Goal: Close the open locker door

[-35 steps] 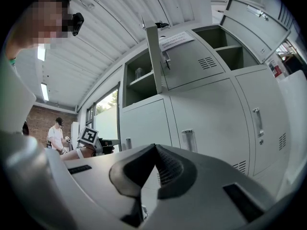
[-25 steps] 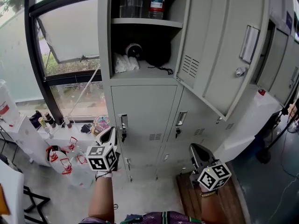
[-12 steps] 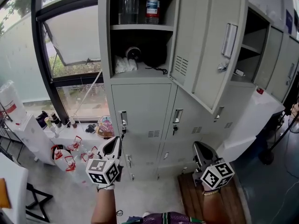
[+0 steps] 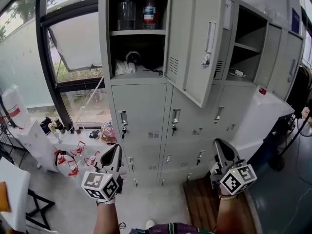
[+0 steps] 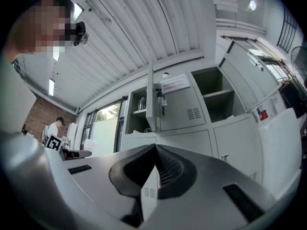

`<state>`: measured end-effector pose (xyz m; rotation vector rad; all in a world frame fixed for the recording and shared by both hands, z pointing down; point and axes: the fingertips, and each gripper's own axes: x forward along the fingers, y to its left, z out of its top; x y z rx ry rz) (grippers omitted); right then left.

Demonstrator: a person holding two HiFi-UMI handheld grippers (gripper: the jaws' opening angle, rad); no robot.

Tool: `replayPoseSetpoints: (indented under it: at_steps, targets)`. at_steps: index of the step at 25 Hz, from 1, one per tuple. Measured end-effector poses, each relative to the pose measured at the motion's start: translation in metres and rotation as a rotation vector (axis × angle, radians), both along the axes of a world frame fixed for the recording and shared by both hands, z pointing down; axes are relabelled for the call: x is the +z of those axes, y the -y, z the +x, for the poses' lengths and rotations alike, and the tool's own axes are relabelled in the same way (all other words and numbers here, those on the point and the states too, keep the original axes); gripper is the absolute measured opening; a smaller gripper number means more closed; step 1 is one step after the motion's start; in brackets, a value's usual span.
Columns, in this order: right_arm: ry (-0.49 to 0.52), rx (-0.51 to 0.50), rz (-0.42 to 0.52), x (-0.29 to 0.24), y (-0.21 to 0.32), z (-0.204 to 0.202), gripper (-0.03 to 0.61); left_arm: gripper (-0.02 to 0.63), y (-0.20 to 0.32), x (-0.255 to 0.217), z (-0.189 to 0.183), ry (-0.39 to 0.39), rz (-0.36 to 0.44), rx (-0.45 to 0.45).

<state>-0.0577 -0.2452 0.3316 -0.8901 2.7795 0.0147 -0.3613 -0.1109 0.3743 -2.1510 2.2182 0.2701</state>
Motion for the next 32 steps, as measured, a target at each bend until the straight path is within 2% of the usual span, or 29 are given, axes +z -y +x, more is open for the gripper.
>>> replayPoseSetpoints:
  at_steps: [7, 12, 14, 18, 20, 23, 32]
  targets:
    - [0.028, -0.013, 0.064, -0.030, -0.031, 0.042, 0.008, 0.020, -0.023, -0.037, 0.052, 0.035, 0.056, 0.025]
    - [0.030, -0.087, 0.092, -0.044, -0.051, 0.054, 0.009, 0.020, -0.033, -0.055, 0.085, 0.059, 0.076, 0.047]
    - [0.009, -0.147, 0.100, -0.047, -0.060, 0.053, 0.136, 0.020, -0.034, -0.058, 0.093, 0.067, 0.082, 0.057]
    - [-0.031, -0.190, 0.121, -0.052, -0.065, 0.049, 0.310, 0.020, -0.036, -0.068, 0.109, 0.082, 0.098, 0.073]
    - [-0.028, -0.195, 0.126, -0.057, -0.065, 0.048, 0.374, 0.021, -0.036, -0.073, 0.117, 0.090, 0.106, 0.082]
    - [-0.026, -0.203, 0.137, -0.067, -0.063, 0.045, 0.418, 0.020, -0.034, -0.079, 0.128, 0.100, 0.106, 0.098]
    - [-0.036, -0.211, 0.164, -0.097, -0.048, 0.030, 0.422, 0.020, -0.032, -0.094, 0.138, 0.093, 0.129, 0.107]
